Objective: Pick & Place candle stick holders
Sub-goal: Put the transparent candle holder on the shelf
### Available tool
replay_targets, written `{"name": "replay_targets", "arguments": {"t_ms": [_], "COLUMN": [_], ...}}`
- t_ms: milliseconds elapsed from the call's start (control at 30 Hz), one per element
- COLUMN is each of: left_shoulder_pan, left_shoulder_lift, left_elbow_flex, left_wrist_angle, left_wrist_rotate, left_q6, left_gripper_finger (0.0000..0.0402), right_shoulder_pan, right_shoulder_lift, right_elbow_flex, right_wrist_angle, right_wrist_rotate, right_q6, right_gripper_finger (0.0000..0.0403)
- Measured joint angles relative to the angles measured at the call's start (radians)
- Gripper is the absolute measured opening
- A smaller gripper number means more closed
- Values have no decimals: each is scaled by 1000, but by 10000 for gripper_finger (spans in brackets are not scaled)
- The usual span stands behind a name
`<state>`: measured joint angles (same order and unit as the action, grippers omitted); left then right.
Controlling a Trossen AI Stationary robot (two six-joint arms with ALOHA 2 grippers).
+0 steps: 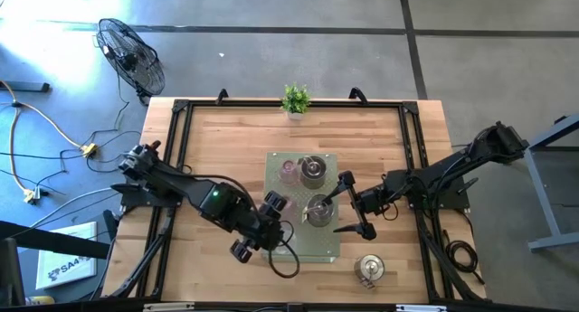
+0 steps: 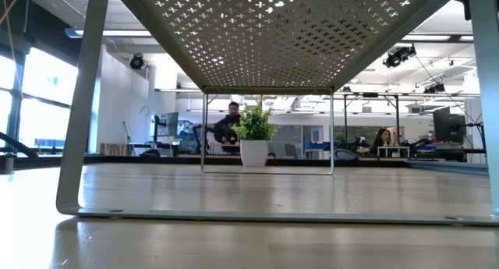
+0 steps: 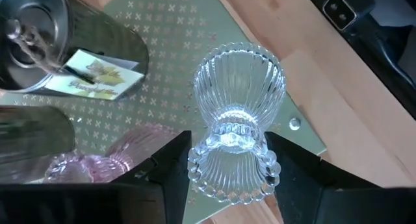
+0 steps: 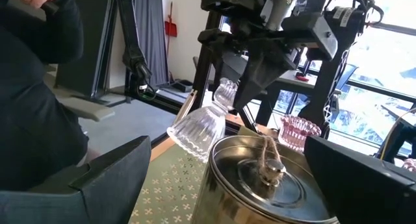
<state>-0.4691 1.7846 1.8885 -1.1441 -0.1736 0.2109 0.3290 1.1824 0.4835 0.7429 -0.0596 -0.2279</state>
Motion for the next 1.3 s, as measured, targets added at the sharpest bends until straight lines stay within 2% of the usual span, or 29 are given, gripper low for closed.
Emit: {"name": "replay_targets", "arguments": {"t_ms": [467, 667, 967, 1100, 1300], "left_shoulder_pan": [4, 5, 5, 5, 4], "left_shoulder_lift": [16, 17, 17, 19, 19], "left_elbow_flex": [24, 24, 24, 59, 98], "left_wrist_angle": [-43, -73, -78, -157, -153], "left_wrist_rotate": [-18, -71, -68, -62, -38], "left_q6": [-22, -34, -43, -84, -88], "left_gripper_finger": [176, 176, 177, 177, 177], "right_shoulder_pan": [0, 0, 0, 0, -4], "right_shoulder_lift": [0, 0, 0, 0, 0], "right_elbow_flex": [0, 0, 0, 0, 0], "right_wrist_angle": [-21, -22, -22, -22, -22], "right_wrist_rotate": [0, 0, 0, 0, 0], "right_q6": [2, 2, 0, -1, -1], "right_gripper_finger": [400, 400, 400, 400, 400]}}
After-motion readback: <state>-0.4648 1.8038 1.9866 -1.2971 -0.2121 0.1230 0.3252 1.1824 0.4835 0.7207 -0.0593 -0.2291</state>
